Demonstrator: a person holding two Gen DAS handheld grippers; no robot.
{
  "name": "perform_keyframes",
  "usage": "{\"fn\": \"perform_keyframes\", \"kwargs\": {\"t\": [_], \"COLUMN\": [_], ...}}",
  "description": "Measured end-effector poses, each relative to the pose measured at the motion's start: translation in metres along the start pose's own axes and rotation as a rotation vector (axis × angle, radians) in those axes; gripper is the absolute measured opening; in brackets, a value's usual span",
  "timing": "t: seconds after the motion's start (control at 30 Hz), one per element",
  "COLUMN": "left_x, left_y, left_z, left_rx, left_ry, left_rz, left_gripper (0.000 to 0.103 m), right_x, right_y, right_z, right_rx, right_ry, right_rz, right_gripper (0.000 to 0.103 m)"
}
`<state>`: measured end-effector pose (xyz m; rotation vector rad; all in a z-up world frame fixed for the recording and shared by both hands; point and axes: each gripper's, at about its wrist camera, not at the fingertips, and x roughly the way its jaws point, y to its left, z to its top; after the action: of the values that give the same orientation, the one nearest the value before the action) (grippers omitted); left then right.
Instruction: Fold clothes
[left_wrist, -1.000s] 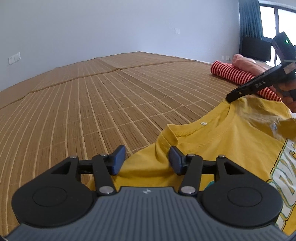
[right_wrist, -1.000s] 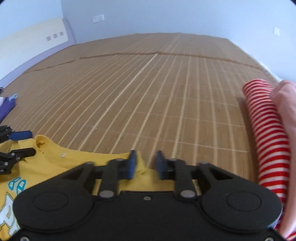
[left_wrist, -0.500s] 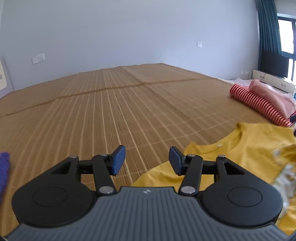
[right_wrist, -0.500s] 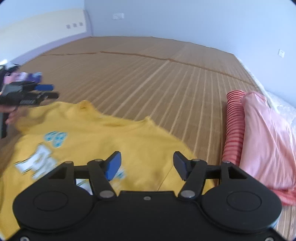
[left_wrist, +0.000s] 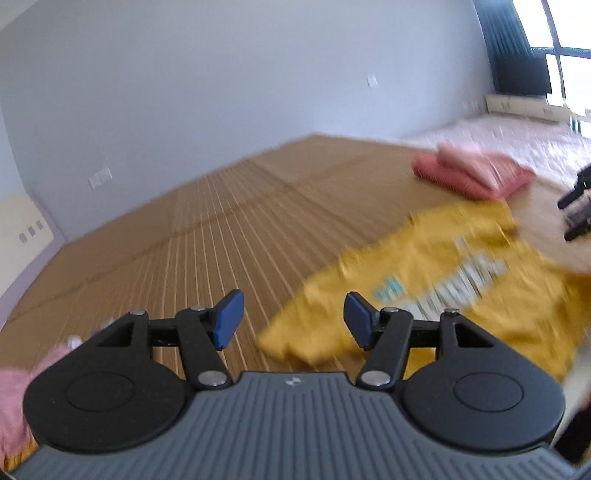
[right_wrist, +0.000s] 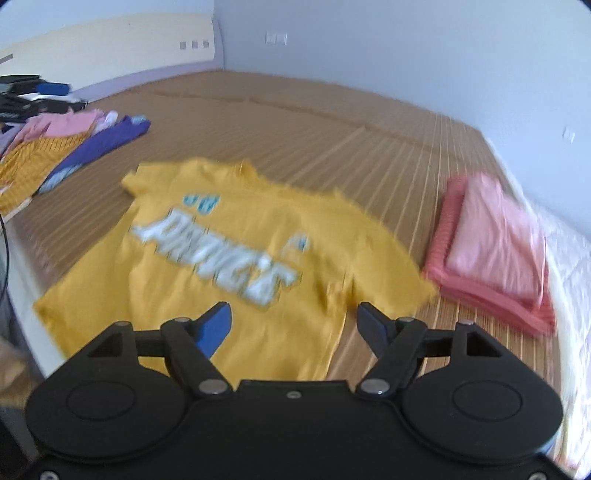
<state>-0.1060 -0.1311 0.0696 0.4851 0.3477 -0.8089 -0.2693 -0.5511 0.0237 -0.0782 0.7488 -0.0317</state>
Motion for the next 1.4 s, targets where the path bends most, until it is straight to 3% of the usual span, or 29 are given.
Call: {"fn": "perform_keyframes", "kwargs": {"t": [0.17,0.3,0.37,0.53,0.6,0.67,0.87,0.93,1.0,1.07,1.17,1.27,1.37,1.4], "left_x": [-0.011,-0.002,0.003,0.0,-0.002,0.002,0.014,0.017,0.018,0.02,0.02,0.019,0.017,0.015], "left_y": [-0.043,-0.089,-0.108,-0.142,-0.149,-0.154,-0.174,-0.175,-0.174,-0.179,-0.191,-0.194,-0.189,-0.185], "left_z": [-0.054,-0.086,-0.097,-0.11,-0.114,-0.115,-0.118,-0.119,-0.117,-0.119,-0.125,-0.13,-0.13,-0.128], "left_rx": [-0.084,-0.164,-0.147,-0.033,0.005,0.032,0.2,0.2,0.191,0.222,0.322,0.353,0.369,0.356], "left_ry": [0.057,0.09,0.11,0.143,0.14,0.143,0.187,0.195,0.198,0.191,0.175,0.184,0.181,0.177], "left_rz": [-0.126,-0.243,-0.27,-0.271,-0.286,-0.294,-0.133,-0.112,-0.122,-0.069,0.013,0.039,0.116,0.137], "left_gripper": [0.066,0.066,0.066,0.066,0.066,0.066,0.065,0.062,0.051,0.036,0.019,0.009,0.007,0.006], "right_x": [-0.005,0.001,0.006,0.027,0.024,0.019,0.014,0.011,0.008,0.007,0.007,0.002,-0.001,-0.002], "right_y": [0.021,0.042,0.047,0.06,0.062,0.065,0.066,0.065,0.065,0.065,0.067,0.064,0.063,0.062], "right_z": [-0.047,-0.069,-0.074,-0.076,-0.076,-0.079,-0.091,-0.093,-0.095,-0.096,-0.099,-0.101,-0.104,-0.104], "right_rx": [0.046,0.029,0.031,-0.095,-0.101,-0.118,-0.101,-0.092,-0.085,-0.079,-0.099,-0.088,-0.087,-0.086], "right_ry": [0.054,0.073,0.064,0.108,0.091,0.079,0.095,0.087,0.083,0.083,0.084,0.09,0.093,0.094], "right_rz": [0.044,-0.009,-0.029,-0.072,-0.082,-0.093,-0.095,-0.101,-0.098,-0.087,-0.109,-0.115,-0.142,-0.152], "right_gripper": [0.076,0.072,0.067,0.038,0.016,0.016,0.018,0.018,0.019,0.021,0.035,0.036,0.034,0.029]}}
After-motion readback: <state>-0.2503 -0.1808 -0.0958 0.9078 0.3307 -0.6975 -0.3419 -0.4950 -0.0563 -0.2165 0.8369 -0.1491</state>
